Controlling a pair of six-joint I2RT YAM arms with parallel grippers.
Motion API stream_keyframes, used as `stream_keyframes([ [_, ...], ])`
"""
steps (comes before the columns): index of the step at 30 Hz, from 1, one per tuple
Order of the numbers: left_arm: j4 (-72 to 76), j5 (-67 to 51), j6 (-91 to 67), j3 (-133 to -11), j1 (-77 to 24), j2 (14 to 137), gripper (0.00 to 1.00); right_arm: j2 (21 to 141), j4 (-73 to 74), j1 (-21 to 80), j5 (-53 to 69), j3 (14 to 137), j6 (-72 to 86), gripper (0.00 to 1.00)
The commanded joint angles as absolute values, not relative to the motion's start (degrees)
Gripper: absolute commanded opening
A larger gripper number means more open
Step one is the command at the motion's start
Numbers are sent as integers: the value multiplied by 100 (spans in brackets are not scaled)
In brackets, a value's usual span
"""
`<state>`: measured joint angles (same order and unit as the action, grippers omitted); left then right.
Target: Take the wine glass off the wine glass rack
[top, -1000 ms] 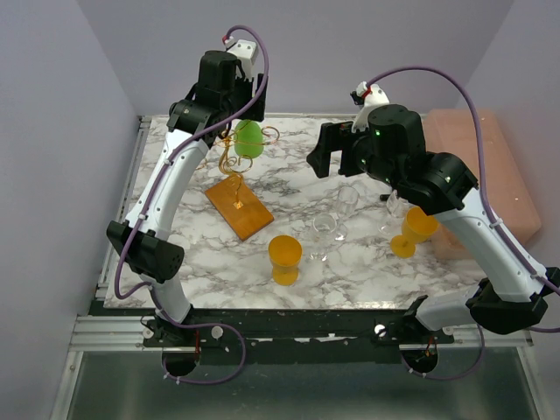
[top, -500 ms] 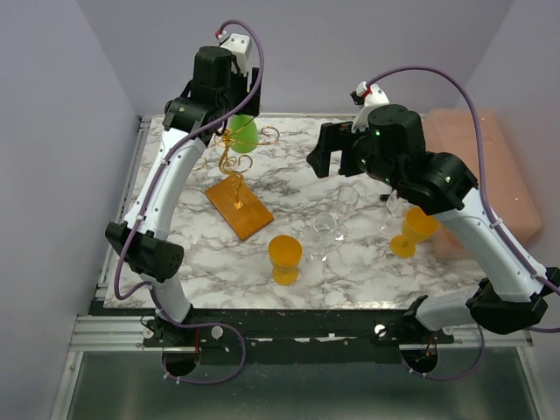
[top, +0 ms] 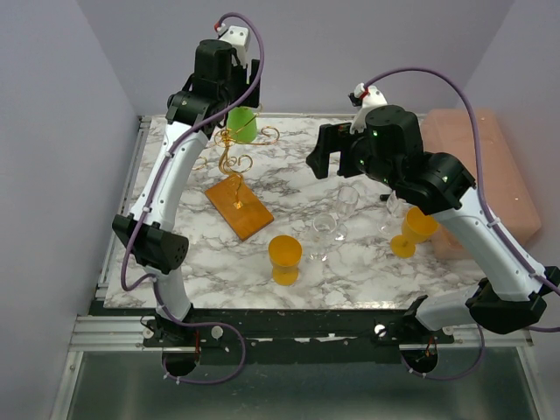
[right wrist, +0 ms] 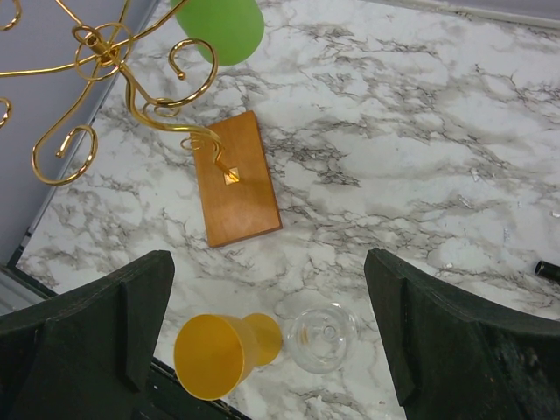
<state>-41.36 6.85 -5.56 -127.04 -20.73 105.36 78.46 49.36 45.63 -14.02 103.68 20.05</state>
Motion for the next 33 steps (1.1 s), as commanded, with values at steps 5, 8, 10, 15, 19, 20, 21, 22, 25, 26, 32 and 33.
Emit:
stream_keyframes([
  [5, -3814, 503, -640, -13263, -2057, 10785, 77, 7883, 4924, 4509, -1360, 10284, 1964, 100],
  [8, -3783, 399, -697, -13384, -2057, 10845, 77, 7884, 4929, 4514, -1378, 10275, 1967, 100],
  [10, -3725, 314, -729, -13386, -2057, 10855, 77, 7884, 4915, 4513, -1388, 10272, 1961, 100],
  [15, -3626, 131, -779, -13386, -2057, 10863, 77, 7842, 4904, 4509, -1471, 10228, 1978, 100],
  [19, -3536, -136, -872, -13376, -2056, 10855, 77, 7821, 4892, 4509, -1502, 10201, 2007, 100],
  [20, -3521, -207, -892, -13377, -2057, 10855, 77, 7814, 4886, 4509, -1502, 10196, 2010, 100],
  [21, -3500, -281, -909, -13377, -2057, 10855, 77, 7805, 4882, 4509, -1507, 10193, 2020, 100],
  [22, -3483, -352, -926, -13377, -2057, 10854, 77, 7797, 4887, 4509, -1511, 10185, 2019, 100],
  [25, -3440, -619, -990, -13376, -2056, 10831, 77, 7747, 4893, 4509, -1546, 10155, 2041, 100],
  [26, -3422, -697, -1033, -13362, -2057, 10822, 77, 7729, 4885, 4509, -1572, 10139, 2054, 100],
  [32, -3271, -1132, -1302, -13325, -2057, 10798, 77, 7632, 4882, 4509, -1668, 10099, 2094, 100],
  [33, -3254, -1210, -1352, -13324, -2057, 10793, 77, 7605, 4887, 4509, -1694, 10099, 2106, 100],
])
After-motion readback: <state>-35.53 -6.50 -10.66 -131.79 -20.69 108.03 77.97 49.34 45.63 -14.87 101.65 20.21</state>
